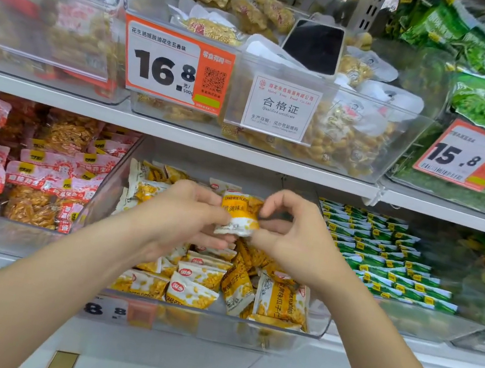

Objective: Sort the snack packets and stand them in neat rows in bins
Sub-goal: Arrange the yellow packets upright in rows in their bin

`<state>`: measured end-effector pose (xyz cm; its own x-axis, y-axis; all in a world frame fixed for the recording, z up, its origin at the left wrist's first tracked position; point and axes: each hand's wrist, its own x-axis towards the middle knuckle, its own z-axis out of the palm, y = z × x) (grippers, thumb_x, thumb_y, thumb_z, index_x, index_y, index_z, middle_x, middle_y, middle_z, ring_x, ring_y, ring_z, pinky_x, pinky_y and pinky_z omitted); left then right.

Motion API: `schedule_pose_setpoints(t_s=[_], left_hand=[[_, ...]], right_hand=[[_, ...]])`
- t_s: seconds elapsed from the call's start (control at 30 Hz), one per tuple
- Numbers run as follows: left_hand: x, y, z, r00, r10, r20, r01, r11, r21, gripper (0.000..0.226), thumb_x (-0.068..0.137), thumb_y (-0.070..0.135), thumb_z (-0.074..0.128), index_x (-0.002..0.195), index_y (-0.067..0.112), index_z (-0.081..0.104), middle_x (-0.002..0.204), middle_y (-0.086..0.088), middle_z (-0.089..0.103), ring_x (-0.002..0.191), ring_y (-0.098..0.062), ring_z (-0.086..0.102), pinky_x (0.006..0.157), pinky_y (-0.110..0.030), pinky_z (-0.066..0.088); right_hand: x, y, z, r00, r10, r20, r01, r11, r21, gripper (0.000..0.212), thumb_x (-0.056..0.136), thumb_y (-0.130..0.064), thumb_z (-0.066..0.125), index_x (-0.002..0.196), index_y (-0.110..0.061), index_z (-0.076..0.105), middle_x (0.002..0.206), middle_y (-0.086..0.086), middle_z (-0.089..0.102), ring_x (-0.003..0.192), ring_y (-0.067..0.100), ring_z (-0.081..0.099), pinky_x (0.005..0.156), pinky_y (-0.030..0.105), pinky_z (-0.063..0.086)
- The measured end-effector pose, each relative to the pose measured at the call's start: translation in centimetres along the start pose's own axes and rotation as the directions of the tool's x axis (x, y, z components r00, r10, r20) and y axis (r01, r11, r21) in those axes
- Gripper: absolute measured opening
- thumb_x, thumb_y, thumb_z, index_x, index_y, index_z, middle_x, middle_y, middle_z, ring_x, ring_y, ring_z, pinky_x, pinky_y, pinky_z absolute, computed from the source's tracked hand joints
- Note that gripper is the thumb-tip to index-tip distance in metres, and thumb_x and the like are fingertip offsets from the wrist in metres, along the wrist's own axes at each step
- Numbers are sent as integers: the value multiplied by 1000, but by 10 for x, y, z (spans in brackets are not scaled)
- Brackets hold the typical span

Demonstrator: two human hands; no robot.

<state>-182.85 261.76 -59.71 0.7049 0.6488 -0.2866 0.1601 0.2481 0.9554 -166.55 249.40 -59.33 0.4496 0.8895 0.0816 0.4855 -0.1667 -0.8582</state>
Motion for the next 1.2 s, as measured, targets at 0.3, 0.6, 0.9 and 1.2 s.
schedule_pose_setpoints(t_s=[0.3,0.6,0.9,1.2], left_hand=[[-9,-4,-8,968,219,122,-247,919,308,27,91,11,82,115,19,74,98,-3,81,92,-22,78,86,-40,65],[-2,-15,1,806,591,-22,-389,558,733,28,94,24,78,120,25,68,102,14,73,89,0,70,82,-22,60],[8,-39,-10,841,340,420,-375,-192,907,56,105,57,24,138,24,55,141,3,59,135,-20,52,121,-42,33],[17,-39,-13,875,248,416,-361,-237,902,72,97,64,6,129,27,58,134,3,61,126,-20,57,121,-43,29]], right_hand=[[8,-6,6,995,85,45,-89,992,88,30,91,-23,83,118,-24,71,103,-1,80,88,23,79,83,46,65],[32,4,-11,989,138,-60,-145,981,-130,25,97,-25,76,120,-16,74,106,0,79,100,22,75,91,41,61],[72,37,25,995,-55,-80,-26,647,-762,36,94,-11,69,129,-19,64,122,15,65,110,36,61,84,36,50],[114,39,37,994,114,-7,-72,581,-811,47,88,-5,78,130,-22,67,128,15,64,115,39,65,82,36,52]])
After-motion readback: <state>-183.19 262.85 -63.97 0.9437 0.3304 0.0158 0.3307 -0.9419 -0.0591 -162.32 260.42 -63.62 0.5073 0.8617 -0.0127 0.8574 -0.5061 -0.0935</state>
